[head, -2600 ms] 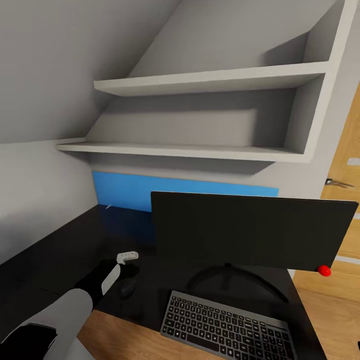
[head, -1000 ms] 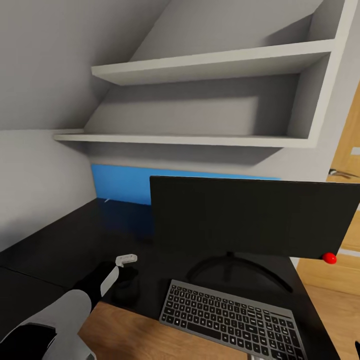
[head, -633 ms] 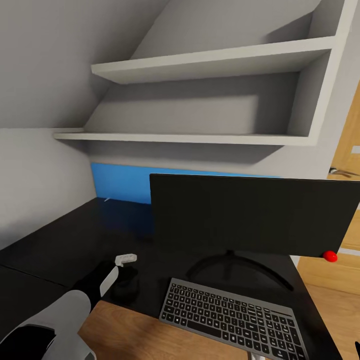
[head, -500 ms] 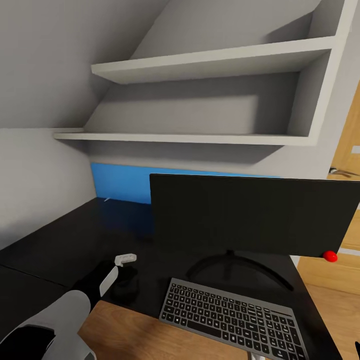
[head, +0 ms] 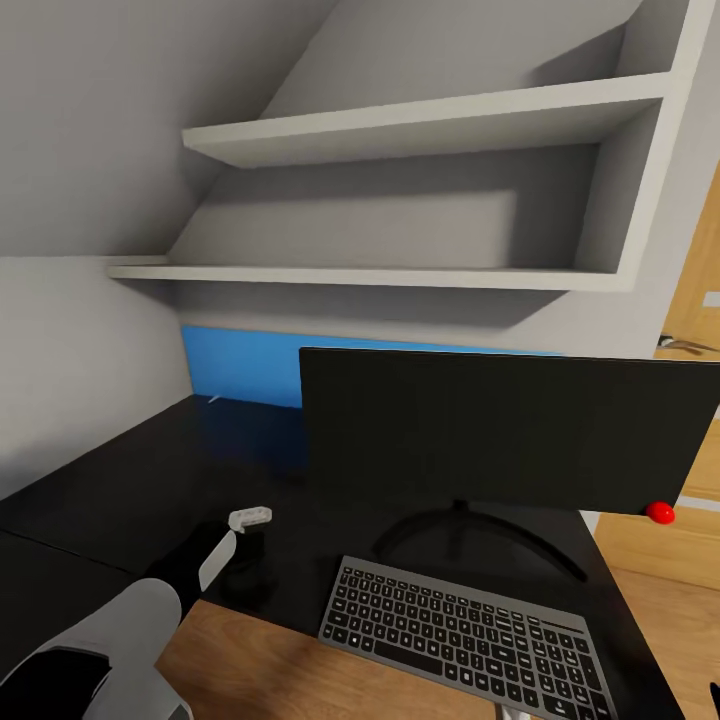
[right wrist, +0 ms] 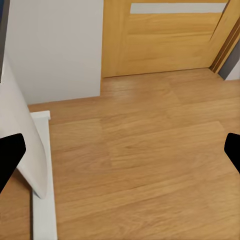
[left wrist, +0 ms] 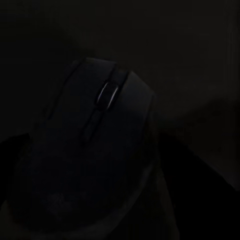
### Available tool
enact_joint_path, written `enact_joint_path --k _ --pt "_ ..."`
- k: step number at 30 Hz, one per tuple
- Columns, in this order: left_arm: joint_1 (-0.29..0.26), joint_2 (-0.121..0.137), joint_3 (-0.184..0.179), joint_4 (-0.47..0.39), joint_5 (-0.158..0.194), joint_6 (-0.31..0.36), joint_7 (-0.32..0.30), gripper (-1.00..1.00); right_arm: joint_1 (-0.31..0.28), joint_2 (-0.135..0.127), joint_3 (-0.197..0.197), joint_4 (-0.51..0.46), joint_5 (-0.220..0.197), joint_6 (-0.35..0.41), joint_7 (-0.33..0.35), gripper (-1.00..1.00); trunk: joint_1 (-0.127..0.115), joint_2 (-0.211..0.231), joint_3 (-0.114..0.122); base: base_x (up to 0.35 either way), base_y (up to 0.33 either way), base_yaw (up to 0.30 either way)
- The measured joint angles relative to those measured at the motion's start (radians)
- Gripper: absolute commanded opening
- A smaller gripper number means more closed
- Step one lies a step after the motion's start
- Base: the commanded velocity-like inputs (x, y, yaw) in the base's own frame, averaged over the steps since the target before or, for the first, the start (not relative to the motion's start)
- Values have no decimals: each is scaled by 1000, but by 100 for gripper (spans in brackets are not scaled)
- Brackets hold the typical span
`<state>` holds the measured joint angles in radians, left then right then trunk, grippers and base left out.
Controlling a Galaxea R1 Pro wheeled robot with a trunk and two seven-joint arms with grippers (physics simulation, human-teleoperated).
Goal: In the bedroom, organize the workspace by keeping the computer under the desk, ensuring the monitor is on the desk, placing the keyboard on the desk next to the monitor, placing the mouse on the desk next to the keyboard, moving the folder from the swivel chair onto the desk next to the mouse, stacking the notebook on top of the folder with the pen on top of the notebook, and positioning the swivel chair next to the desk.
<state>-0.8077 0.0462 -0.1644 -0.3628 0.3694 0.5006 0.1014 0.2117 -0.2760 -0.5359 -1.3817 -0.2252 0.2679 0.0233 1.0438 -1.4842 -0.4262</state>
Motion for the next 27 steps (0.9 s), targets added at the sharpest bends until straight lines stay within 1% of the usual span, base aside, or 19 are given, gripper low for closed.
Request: enact_joint_path --k 6,9,13,14,16,18,22,27 --pt "0 -1 2 -1 1 1 -3 -100 0 3 0 0 0 0 0 100 0 0 0 0 0 0" --pt "-1 -3 1 -1 -6 2 -4 -100 0 3 0 0 0 0 0 100 0 0 0 0 0 0" --pt "-1 -1 2 0 1 1 -4 -100 0 3 0 0 0 0 0 100 0 0 0 0 0 0" --pt "-1 -1 0 2 -8 0 -5 -100 0 3 0 0 0 0 0 100 0 0 0 0 0 0" --pt "-1 -1 1 -3 -4 4 -2 -100 0 3 0 0 0 0 0 100 0 0 0 -10 0 0" --pt "-1 0 0 -7 -10 13 0 -100 0 3 0 0 1 0 0 100 0 0 0 -160 0 0" --pt "-1 3 1 -16 -6 37 -2 -100 0 3 0 1 1 0 0 100 0 0 0 -205 0 0" --pt "-1 3 2 -21 -5 49 -2 -100 0 4 0 1 2 -1 -1 100 0 0 0 -57 0 0"
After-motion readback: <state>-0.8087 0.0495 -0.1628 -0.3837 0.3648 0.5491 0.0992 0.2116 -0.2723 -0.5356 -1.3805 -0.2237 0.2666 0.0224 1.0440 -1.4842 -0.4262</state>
